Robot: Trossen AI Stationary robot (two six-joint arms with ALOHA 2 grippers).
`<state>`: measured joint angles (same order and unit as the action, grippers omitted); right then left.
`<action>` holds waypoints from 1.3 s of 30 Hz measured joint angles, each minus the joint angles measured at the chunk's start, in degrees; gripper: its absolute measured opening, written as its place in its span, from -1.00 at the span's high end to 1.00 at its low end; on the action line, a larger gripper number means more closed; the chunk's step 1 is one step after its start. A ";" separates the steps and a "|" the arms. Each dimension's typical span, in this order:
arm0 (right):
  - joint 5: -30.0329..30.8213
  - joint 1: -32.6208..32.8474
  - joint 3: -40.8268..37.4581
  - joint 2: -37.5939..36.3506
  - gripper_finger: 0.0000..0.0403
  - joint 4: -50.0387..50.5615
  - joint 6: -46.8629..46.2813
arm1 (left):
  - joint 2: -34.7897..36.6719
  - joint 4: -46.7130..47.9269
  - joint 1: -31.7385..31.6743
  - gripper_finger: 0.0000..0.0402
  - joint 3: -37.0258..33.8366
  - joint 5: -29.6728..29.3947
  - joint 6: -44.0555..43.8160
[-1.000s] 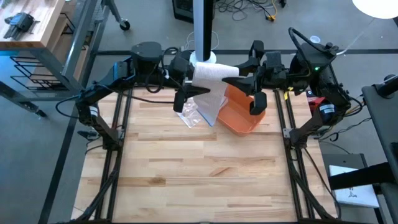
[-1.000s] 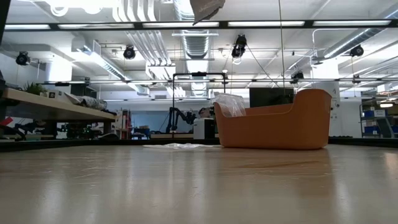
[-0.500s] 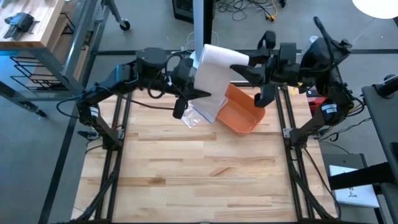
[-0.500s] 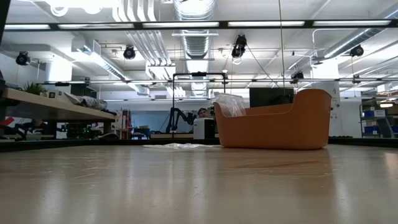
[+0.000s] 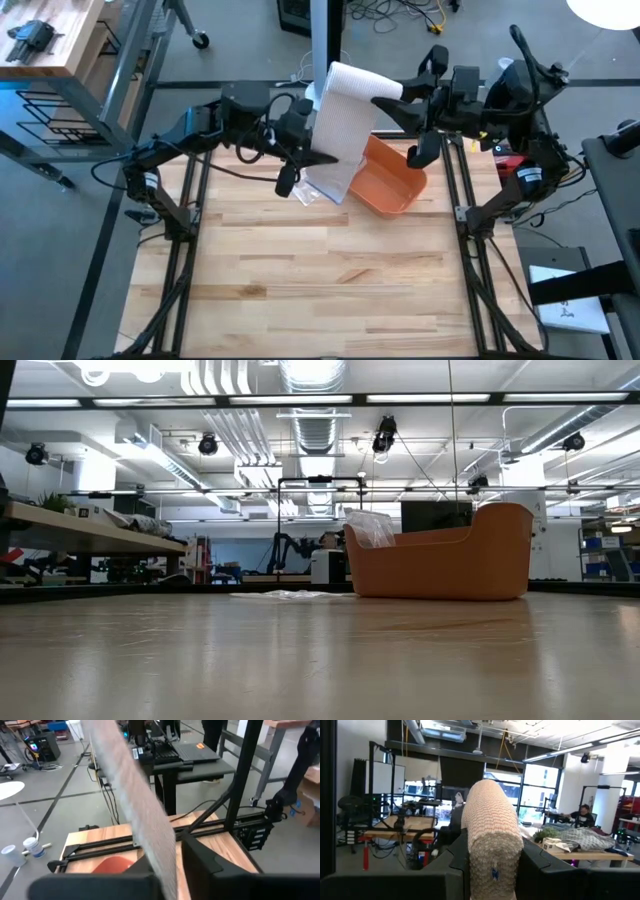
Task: Roll bandage
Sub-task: Roll the brown bandage
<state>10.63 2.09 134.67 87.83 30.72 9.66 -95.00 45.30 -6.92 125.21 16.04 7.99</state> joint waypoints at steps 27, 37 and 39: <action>0.66 0.02 0.00 -0.48 0.57 -0.34 5.31 | 0.05 5.54 0.19 0.93 0.00 -0.34 0.83; 3.11 -0.34 0.00 -0.46 0.57 -2.71 8.42 | 0.04 6.12 2.26 0.99 0.00 -0.08 0.48; 3.15 -0.37 0.00 -0.46 0.57 -2.71 8.43 | 0.04 6.12 2.56 1.00 0.00 -0.06 0.48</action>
<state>13.78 1.72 134.67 87.37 28.01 18.08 -94.96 51.42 -4.36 125.21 15.99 8.47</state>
